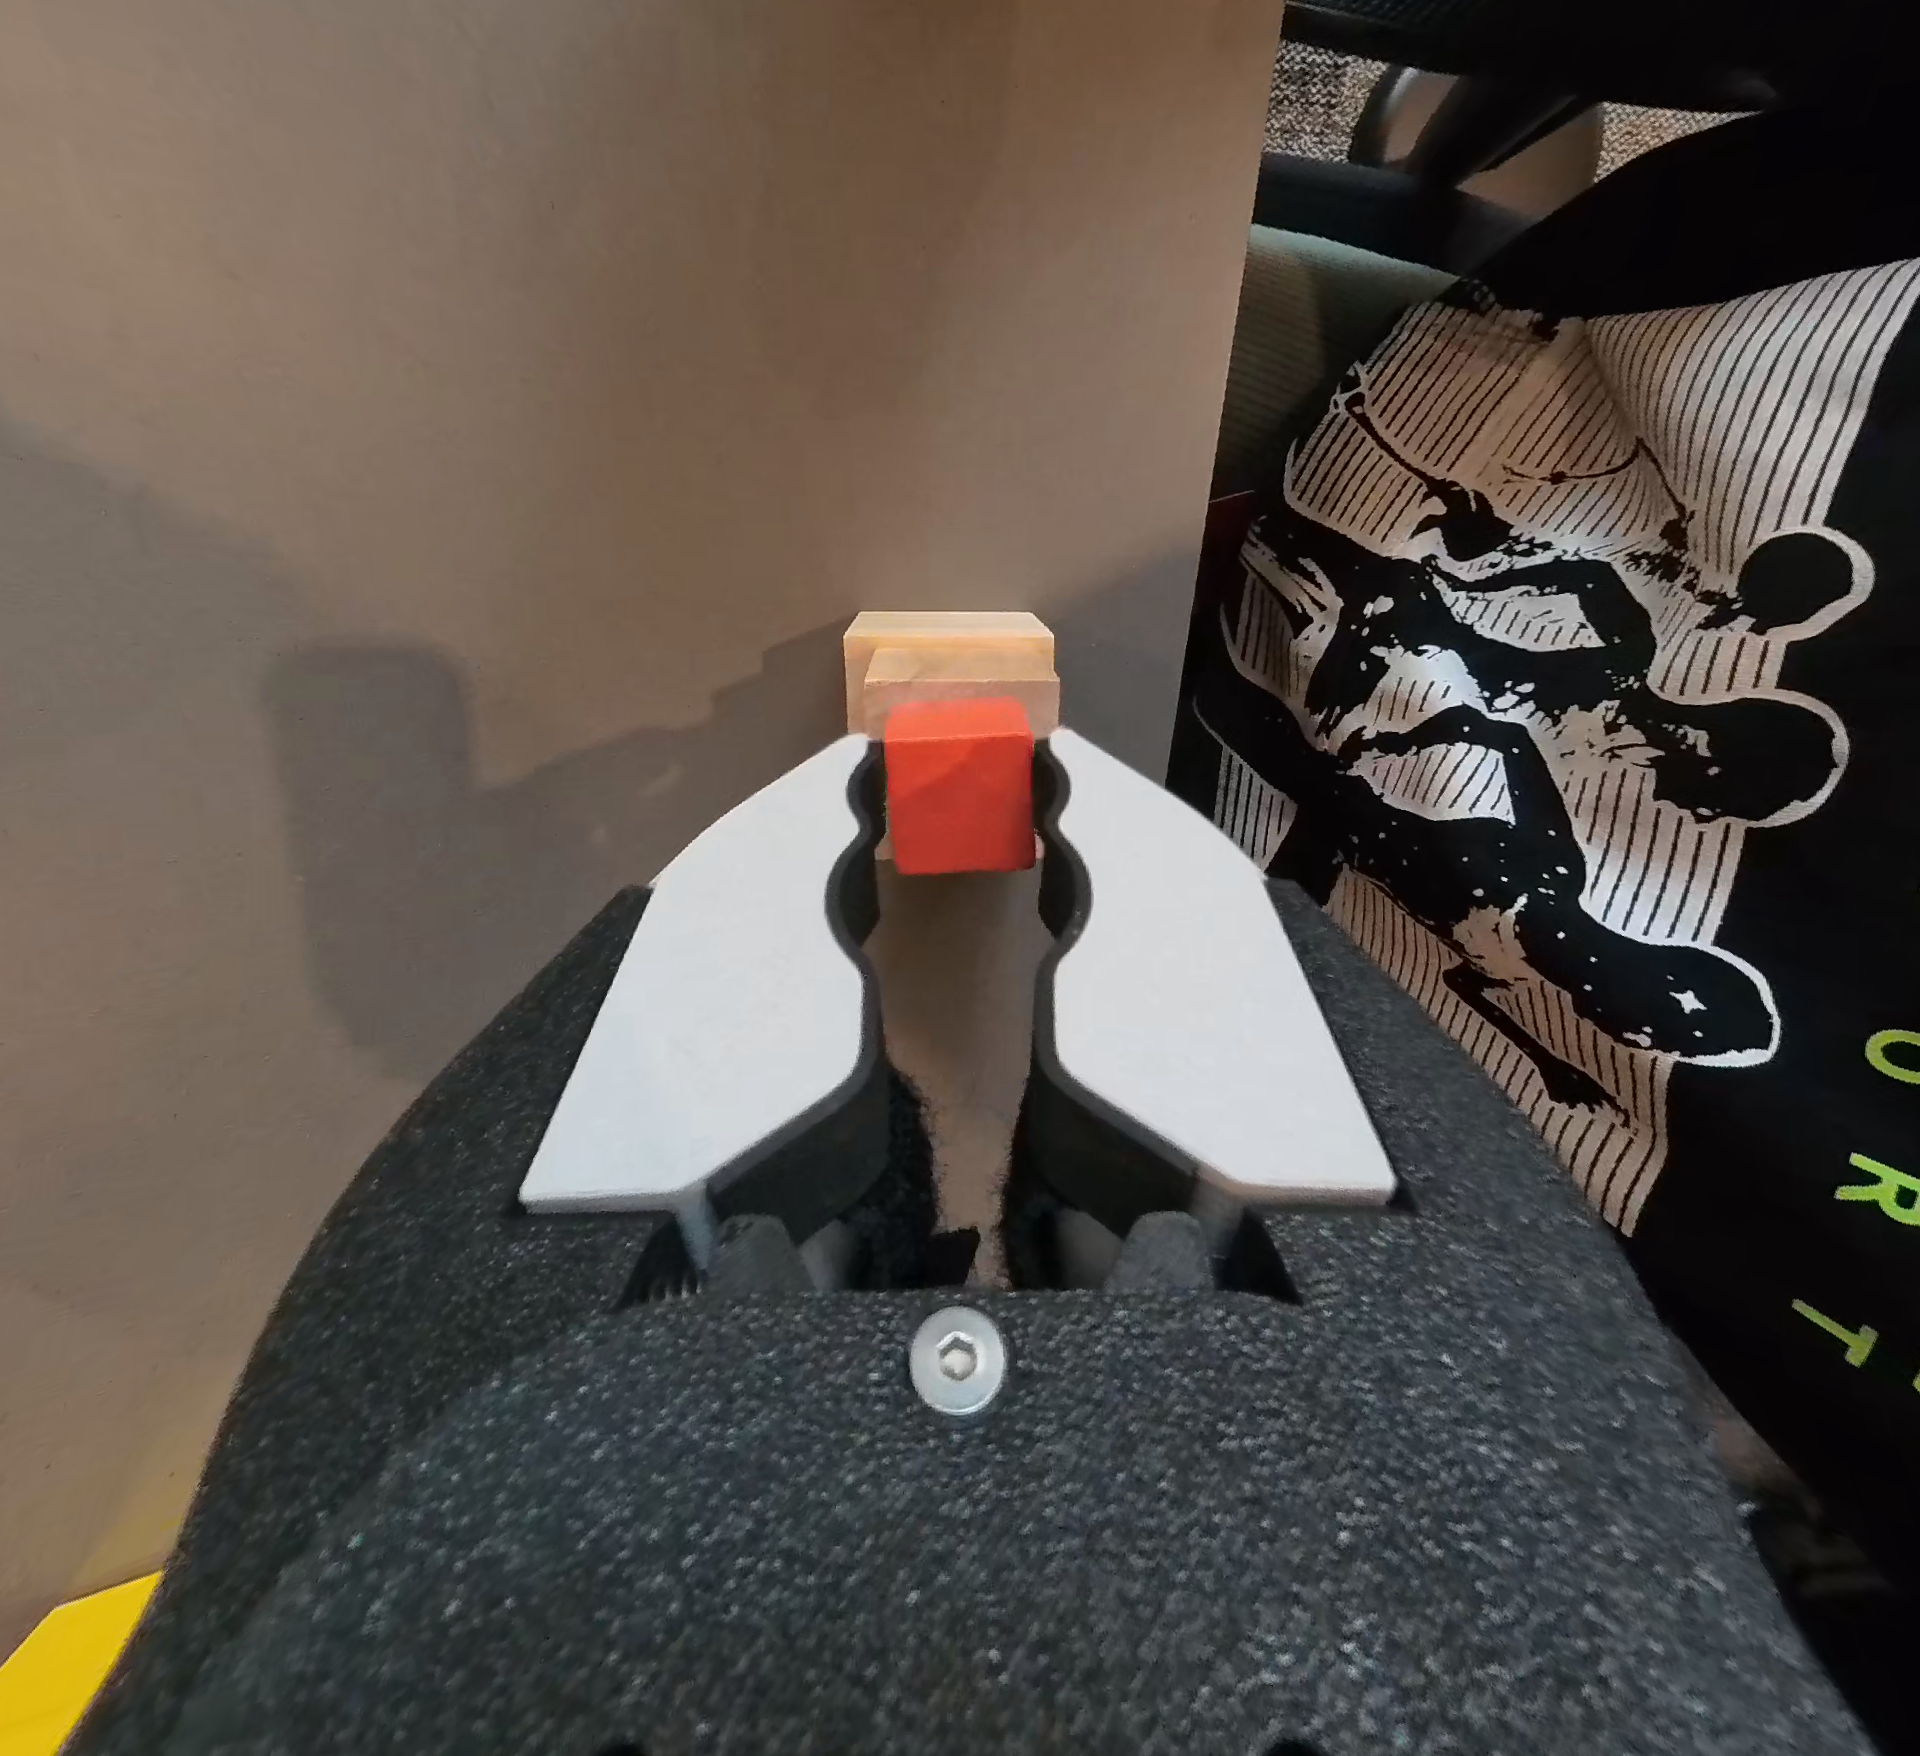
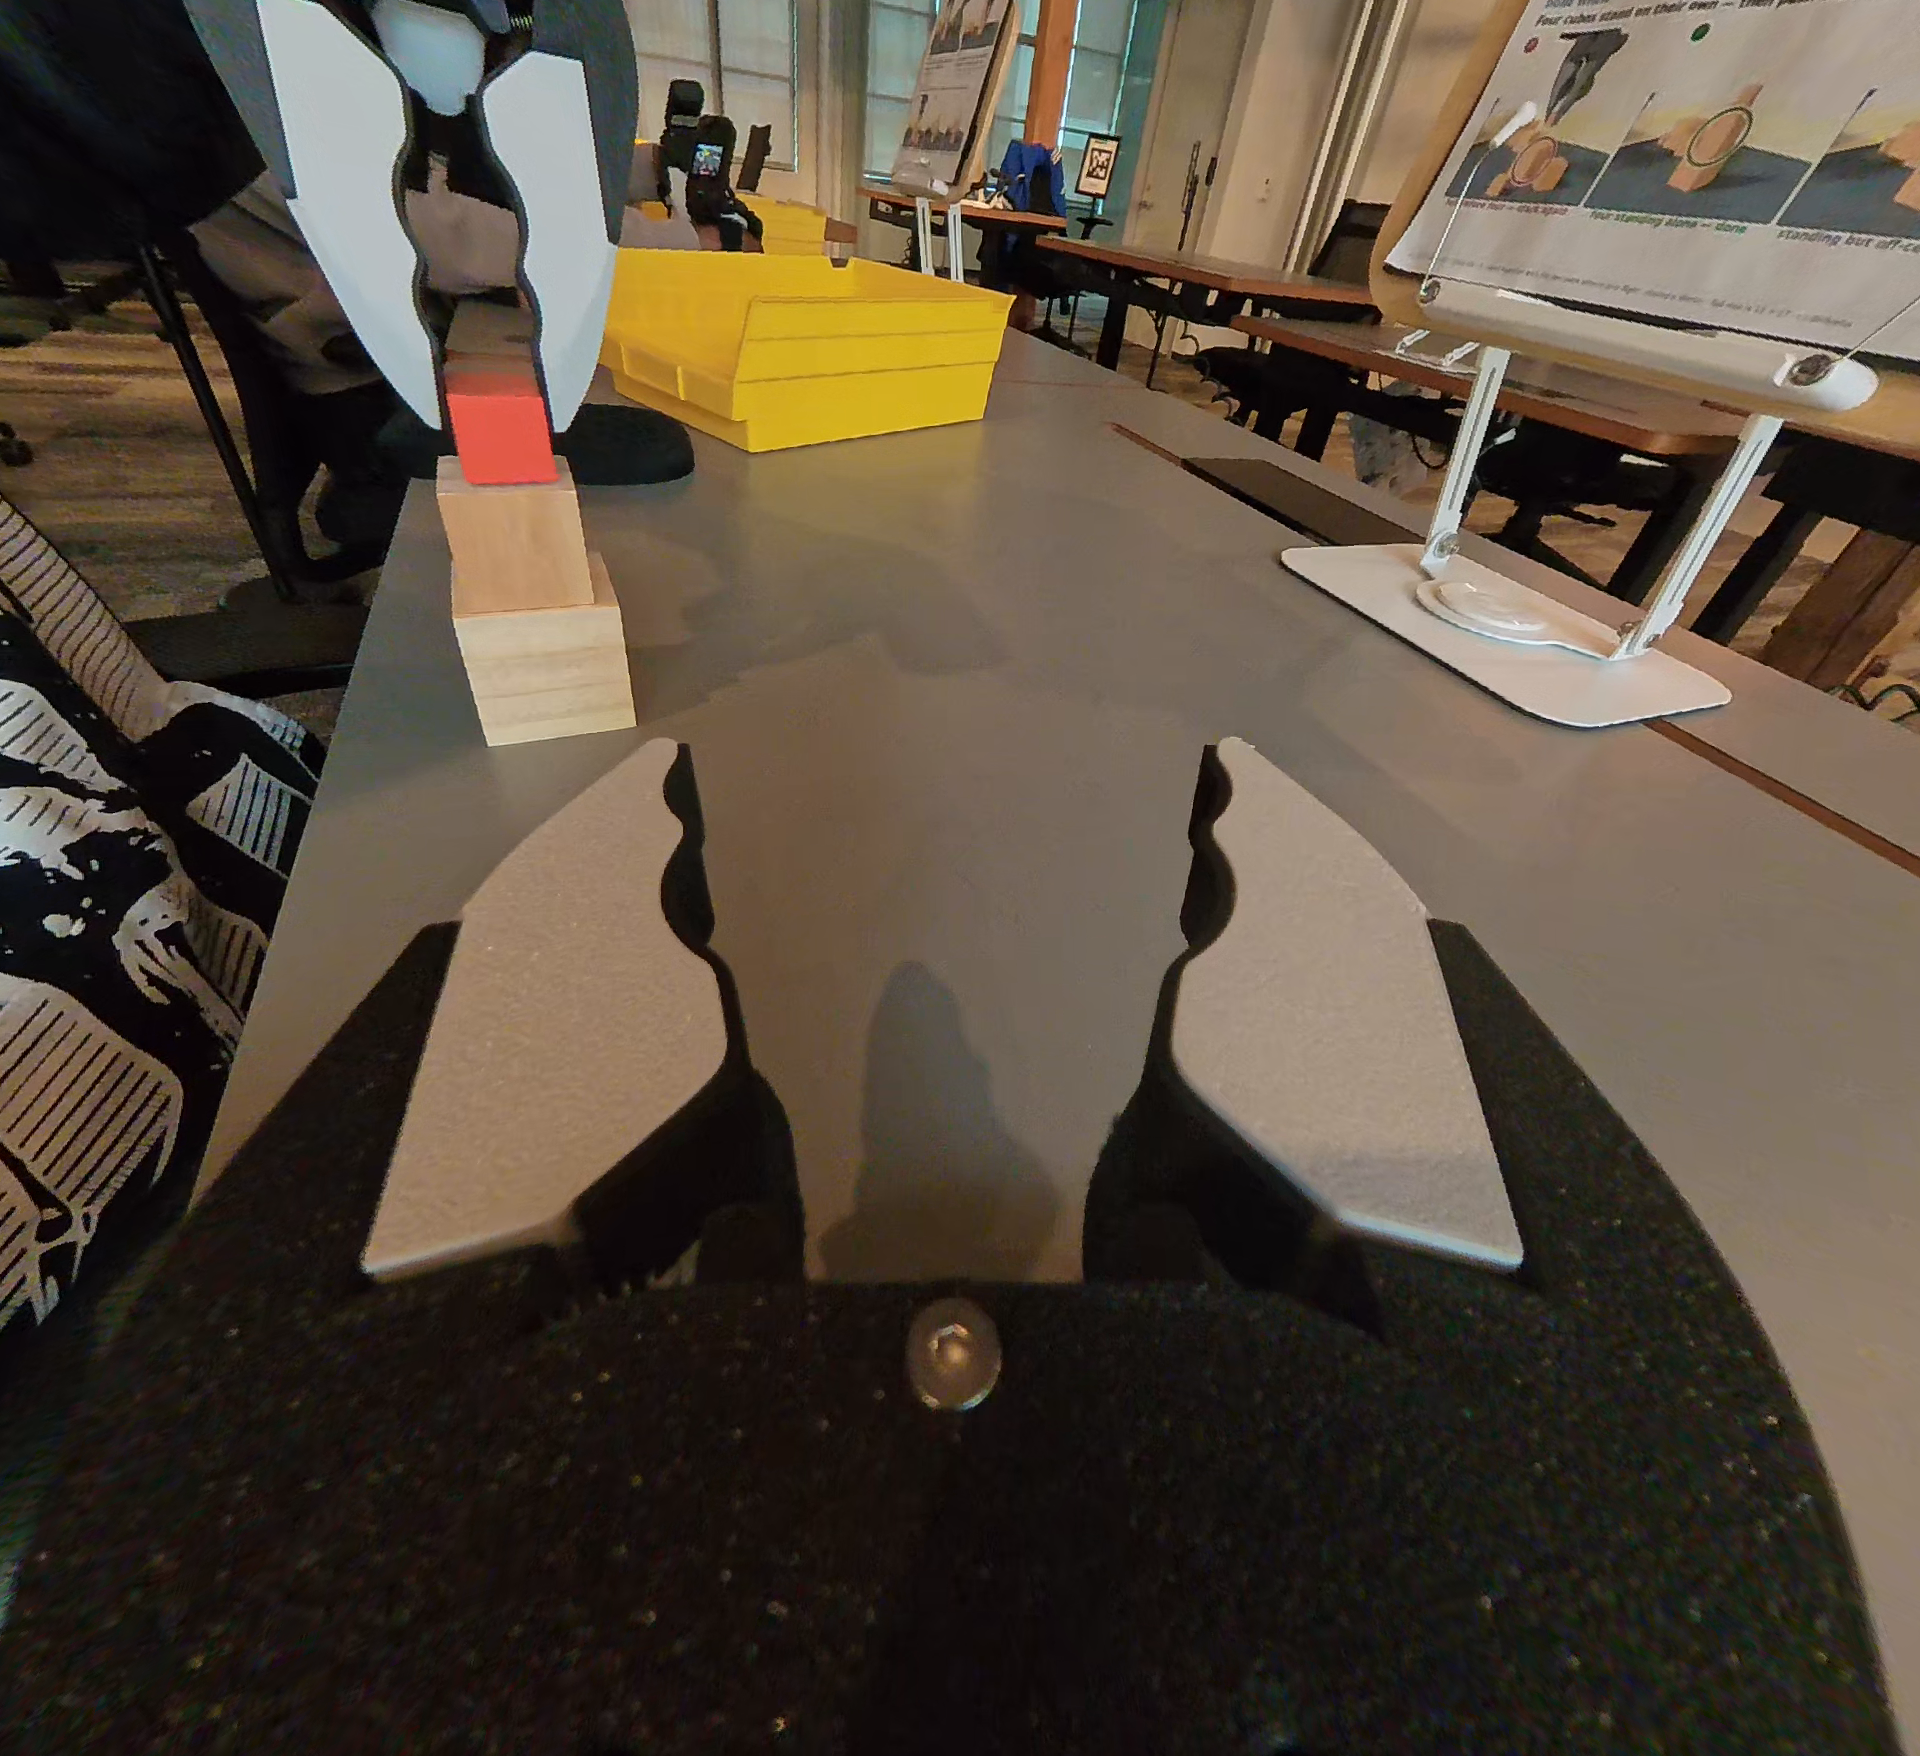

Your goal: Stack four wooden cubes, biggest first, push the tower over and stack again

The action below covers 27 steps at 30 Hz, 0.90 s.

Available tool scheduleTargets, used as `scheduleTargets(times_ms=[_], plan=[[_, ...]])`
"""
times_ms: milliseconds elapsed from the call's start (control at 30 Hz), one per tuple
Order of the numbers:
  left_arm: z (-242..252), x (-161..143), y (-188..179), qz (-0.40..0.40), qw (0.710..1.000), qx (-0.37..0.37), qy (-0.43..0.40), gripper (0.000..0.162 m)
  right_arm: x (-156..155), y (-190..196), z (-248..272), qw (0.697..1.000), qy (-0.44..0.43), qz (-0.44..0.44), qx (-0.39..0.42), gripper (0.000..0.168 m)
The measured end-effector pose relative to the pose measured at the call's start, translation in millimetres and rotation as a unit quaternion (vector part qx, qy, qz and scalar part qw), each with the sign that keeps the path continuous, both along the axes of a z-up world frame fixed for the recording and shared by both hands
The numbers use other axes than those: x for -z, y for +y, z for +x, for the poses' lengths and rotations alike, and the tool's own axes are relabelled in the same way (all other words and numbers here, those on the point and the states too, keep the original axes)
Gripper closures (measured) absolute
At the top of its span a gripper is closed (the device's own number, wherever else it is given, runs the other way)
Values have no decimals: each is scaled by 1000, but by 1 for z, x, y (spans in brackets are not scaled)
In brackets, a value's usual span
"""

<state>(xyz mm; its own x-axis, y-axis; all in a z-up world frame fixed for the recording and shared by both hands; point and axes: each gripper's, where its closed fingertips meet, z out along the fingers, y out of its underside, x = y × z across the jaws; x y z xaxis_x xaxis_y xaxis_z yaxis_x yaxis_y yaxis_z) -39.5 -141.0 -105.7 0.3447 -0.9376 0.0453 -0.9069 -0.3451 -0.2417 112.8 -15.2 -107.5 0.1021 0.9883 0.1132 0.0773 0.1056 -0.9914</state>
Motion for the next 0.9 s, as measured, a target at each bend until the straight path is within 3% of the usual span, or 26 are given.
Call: scheduleTargets(times_ms=[233, 533, 733, 900], plan=[[-4, 2, 0, 0, 1000, -1, 7, 116, 0, 0, 0, 1000, 0, 0, 0, 79], [-3, -18, 14, 26, 999, -17, -31, 51, 0, 0, 0, 1000, 0, 0, 0, 79], [4, -43, 24, 61, 985, -38, -155, 39, 0, 0, 0, 1000, 0, -1, 0, 79], [3, -73, 28, 118, 948, -34, -293, 37, 0, 0, 0, 1000, 0, -1, 0, 79]])
